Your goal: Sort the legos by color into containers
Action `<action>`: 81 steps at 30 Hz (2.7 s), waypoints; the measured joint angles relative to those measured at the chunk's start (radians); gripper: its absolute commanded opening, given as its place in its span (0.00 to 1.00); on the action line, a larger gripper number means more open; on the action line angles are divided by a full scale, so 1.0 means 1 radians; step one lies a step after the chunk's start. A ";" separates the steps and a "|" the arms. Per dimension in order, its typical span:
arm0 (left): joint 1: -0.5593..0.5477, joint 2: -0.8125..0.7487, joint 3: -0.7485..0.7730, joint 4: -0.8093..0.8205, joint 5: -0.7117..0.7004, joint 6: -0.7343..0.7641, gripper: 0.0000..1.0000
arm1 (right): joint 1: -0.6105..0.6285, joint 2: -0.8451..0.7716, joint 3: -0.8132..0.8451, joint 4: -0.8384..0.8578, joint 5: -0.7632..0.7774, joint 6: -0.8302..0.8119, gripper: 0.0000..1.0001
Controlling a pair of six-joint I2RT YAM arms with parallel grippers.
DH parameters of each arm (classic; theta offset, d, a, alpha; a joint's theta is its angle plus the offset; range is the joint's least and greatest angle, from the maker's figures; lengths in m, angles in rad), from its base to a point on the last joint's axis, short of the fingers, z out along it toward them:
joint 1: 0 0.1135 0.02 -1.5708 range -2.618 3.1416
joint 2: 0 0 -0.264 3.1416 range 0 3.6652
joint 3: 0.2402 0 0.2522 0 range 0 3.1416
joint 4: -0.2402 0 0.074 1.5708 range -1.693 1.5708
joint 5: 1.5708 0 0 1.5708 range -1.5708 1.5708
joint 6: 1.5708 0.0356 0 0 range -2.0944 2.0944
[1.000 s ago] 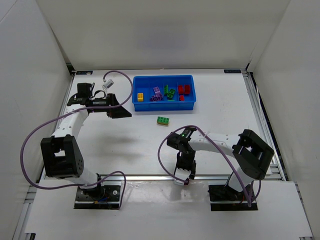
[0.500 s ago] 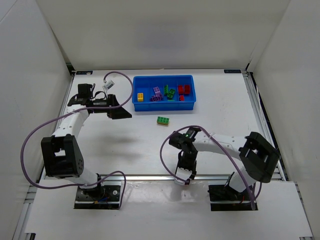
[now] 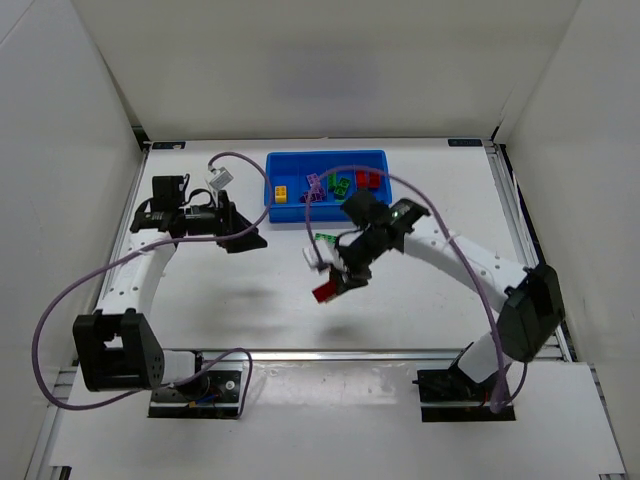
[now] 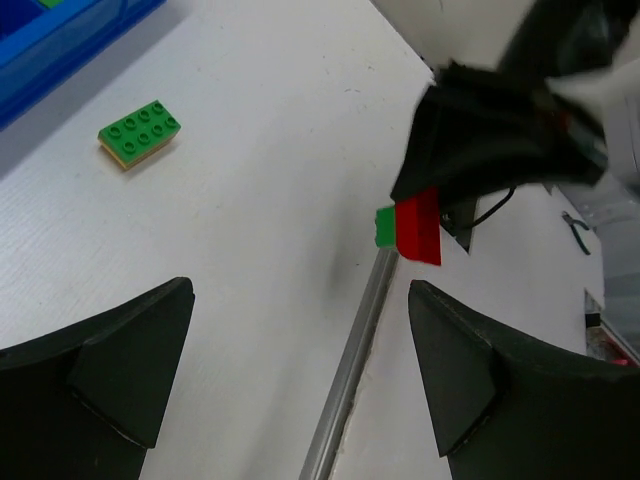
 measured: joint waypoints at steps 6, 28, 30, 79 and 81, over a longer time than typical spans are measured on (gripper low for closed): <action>-0.010 -0.094 -0.036 0.089 -0.033 -0.062 0.99 | -0.273 0.220 0.209 0.031 -0.233 0.468 0.02; -0.402 -0.404 -0.376 0.404 -0.570 0.692 0.96 | -0.488 0.505 0.329 0.479 -0.818 1.671 0.00; -0.436 -0.385 -0.395 0.485 -0.620 0.746 0.95 | -0.485 0.509 0.328 0.510 -0.824 1.728 0.00; -0.730 -0.069 -0.473 1.239 -0.887 1.086 0.26 | -0.436 0.564 0.315 0.623 -0.838 2.007 0.00; -0.732 -0.069 -0.474 1.241 -0.887 1.088 0.19 | -0.437 0.564 0.315 0.623 -0.838 2.007 0.00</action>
